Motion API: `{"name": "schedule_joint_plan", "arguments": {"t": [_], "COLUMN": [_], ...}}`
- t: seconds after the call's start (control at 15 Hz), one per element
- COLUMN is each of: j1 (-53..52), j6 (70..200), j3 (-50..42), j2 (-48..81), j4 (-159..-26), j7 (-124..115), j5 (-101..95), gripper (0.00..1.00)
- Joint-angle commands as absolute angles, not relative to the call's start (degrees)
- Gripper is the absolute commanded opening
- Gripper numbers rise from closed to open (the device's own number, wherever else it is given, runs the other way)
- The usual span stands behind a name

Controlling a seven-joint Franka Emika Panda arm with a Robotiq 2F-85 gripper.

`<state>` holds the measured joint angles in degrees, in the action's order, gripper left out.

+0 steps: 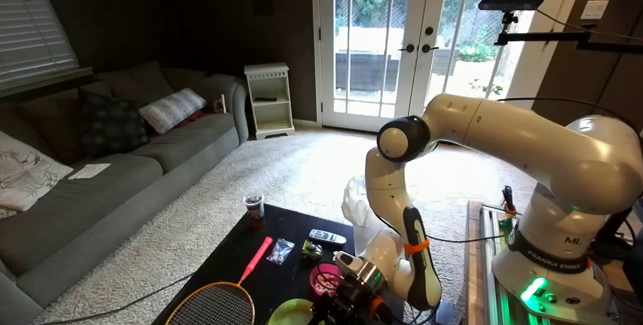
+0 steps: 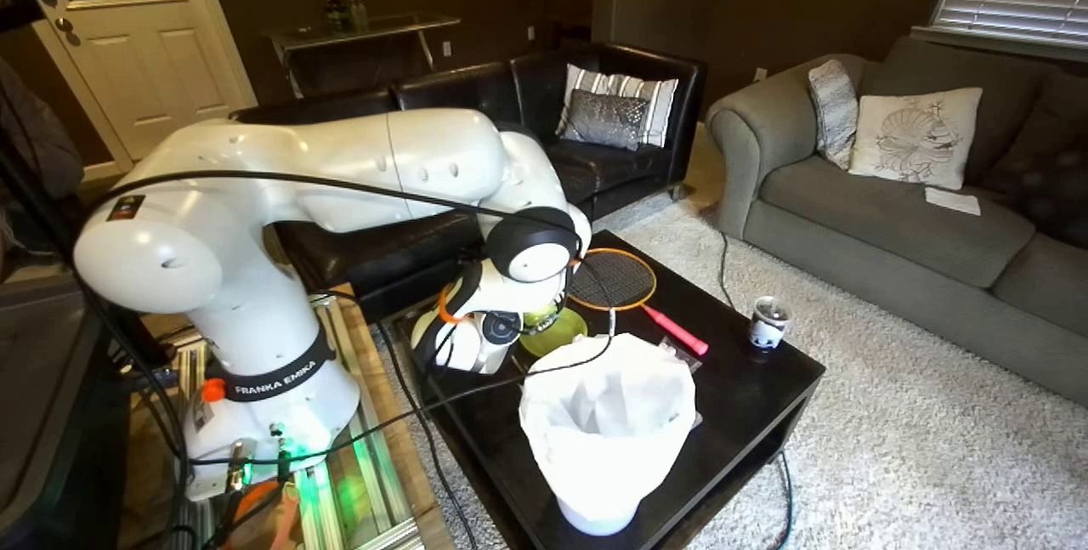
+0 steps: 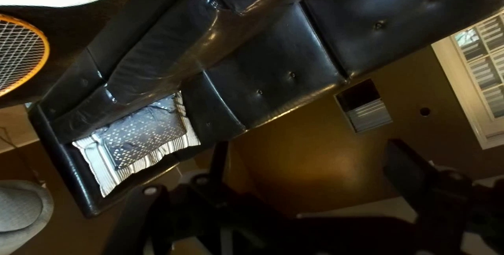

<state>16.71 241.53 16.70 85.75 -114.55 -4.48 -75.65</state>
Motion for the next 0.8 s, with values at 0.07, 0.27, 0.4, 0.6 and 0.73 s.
{"name": "schedule_joint_plan", "arguments": {"t": [0.07, 0.27, 0.4, 0.6, 0.73], "j1": [9.23, 4.73, 1.09, -5.47, -9.77], "j6": [242.23, 240.89, 240.66, 239.08, 237.85], "j3": [12.67, 12.17, 12.39, 11.75, 11.5], "j2": [85.66, 85.41, 85.18, 82.67, 81.1], "j4": [-113.05, -112.89, -112.5, -114.02, -114.84], "j7": [-0.07, 7.01, 10.45, 13.98, 14.89], "j5": [-70.69, -61.78, -54.2, -41.6, -33.09], "gripper": [1.0, 1.0, 1.0, 1.0, 1.0]}}
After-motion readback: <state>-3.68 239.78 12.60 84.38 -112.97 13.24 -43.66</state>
